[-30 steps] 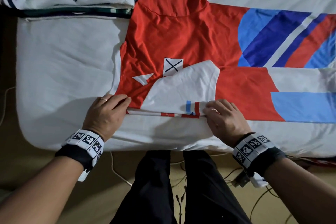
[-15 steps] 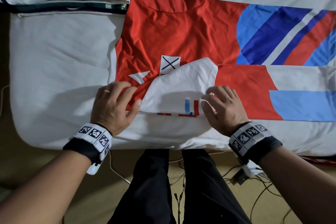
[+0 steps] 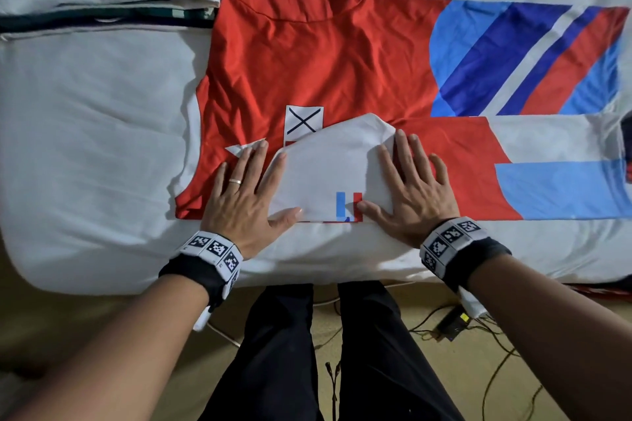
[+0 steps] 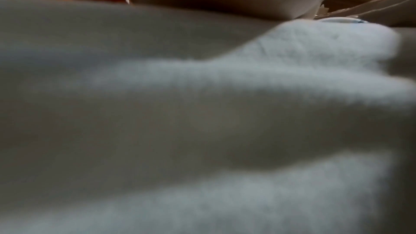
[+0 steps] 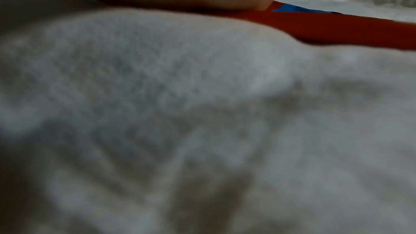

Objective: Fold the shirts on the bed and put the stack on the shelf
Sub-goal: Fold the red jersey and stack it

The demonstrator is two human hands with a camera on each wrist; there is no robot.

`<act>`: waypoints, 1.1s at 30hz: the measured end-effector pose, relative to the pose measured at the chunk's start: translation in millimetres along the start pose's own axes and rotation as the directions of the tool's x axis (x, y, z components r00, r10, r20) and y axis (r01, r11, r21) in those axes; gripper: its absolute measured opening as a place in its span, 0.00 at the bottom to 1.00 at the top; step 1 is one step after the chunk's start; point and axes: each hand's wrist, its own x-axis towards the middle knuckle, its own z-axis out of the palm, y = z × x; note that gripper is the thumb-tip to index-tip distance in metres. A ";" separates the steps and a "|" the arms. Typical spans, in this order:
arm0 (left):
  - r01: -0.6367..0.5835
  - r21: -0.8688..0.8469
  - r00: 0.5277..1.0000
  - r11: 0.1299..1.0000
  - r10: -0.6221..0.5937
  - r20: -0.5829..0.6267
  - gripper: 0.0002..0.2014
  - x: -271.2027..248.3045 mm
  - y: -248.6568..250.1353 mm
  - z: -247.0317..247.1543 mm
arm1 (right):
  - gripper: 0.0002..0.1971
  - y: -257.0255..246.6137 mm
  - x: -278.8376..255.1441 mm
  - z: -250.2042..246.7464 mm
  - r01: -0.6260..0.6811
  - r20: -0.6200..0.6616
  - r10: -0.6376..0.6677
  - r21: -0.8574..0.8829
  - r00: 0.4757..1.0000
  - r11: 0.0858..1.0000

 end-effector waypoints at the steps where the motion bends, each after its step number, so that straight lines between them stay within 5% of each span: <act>1: 0.002 -0.002 1.000 1.000 -0.002 -0.003 0.47 0.3 0.4 0.4 | 0.48 -1.3 -0.8 -2.8 -0.010 -0.015 0.010 0.010 1.000 1.000; 5: -0.012 -0.007 1.000 1.000 0.012 -0.007 0.52 0.0 0.2 -0.6 | 0.44 -28.5 3.9 -4.7 0.140 -0.084 -0.138 0.018 0.987 0.990; 9: 0.010 0.002 0.999 1.000 -0.010 0.035 0.54 0.6 -0.7 -2.2 | 0.48 -17.9 2.3 1.1 0.140 0.057 -0.140 0.004 0.988 0.990; 13: 0.050 0.049 0.996 0.998 -0.053 0.066 0.52 10.5 8.7 -19.7 | 0.44 35.9 -14.6 -11.3 0.140 0.074 -0.139 -0.011 0.988 0.990; 20: 0.070 -0.047 0.976 0.996 -0.079 -0.203 0.30 95.8 32.9 -82.0 | 0.26 132.6 24.0 -49.0 0.015 -0.200 0.001 0.078 0.980 0.997; 24: 0.049 -0.194 0.963 0.980 -0.098 -0.251 0.22 157.6 60.5 -97.8 | 0.13 193.0 64.0 -62.3 -0.107 -0.129 0.133 0.191 0.983 0.976; 28: 0.032 -0.238 0.954 0.971 -0.101 -0.283 0.16 199.7 98.6 -103.9 | 0.13 253.0 87.4 -74.2 -0.163 -0.066 0.184 0.244 0.981 0.956; 33: 0.024 -0.168 0.953 0.985 -0.073 -0.294 0.23 246.5 124.0 -106.6 | 0.17 324.1 113.1 -80.7 -0.130 -0.127 0.164 0.239 0.978 0.962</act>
